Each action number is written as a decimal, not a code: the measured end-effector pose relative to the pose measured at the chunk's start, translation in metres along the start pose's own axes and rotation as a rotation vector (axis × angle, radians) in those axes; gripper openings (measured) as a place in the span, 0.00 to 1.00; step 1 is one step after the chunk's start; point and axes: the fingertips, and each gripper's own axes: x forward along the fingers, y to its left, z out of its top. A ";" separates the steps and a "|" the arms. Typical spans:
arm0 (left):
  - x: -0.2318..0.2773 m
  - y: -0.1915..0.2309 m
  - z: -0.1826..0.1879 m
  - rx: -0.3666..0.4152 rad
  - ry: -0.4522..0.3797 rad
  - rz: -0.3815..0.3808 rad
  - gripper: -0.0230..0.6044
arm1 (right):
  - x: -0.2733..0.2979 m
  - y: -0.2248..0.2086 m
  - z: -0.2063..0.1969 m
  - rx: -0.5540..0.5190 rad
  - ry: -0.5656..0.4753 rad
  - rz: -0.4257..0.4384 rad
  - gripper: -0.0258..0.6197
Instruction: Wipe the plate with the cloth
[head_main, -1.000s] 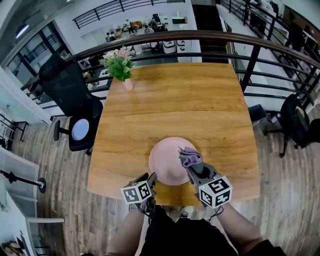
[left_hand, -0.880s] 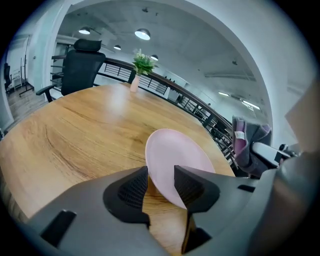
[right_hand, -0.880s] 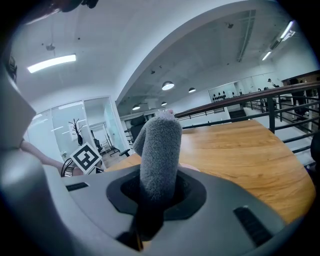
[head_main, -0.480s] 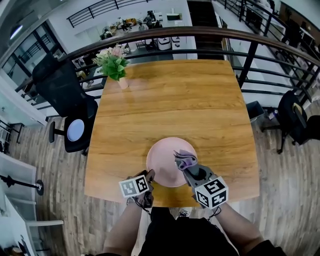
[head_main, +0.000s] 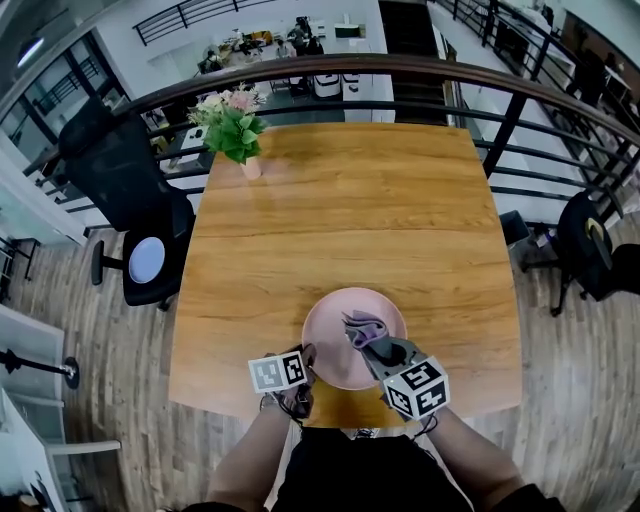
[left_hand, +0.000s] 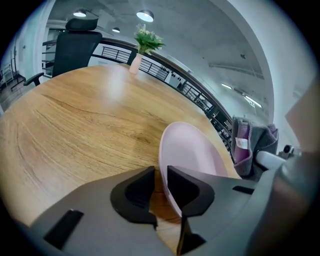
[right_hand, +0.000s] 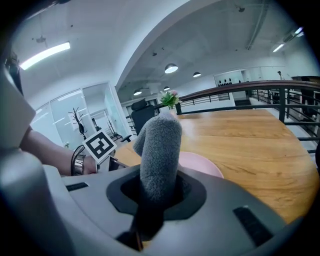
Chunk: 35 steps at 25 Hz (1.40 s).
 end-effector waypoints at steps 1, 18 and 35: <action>0.001 0.001 0.001 -0.003 0.007 -0.006 0.18 | 0.007 0.002 0.000 -0.004 0.012 0.006 0.15; 0.018 0.008 0.010 -0.010 -0.008 -0.031 0.10 | 0.111 0.027 -0.034 -0.154 0.277 0.091 0.15; 0.018 0.010 0.008 -0.020 -0.026 -0.063 0.10 | 0.160 0.026 -0.046 -0.280 0.439 0.093 0.15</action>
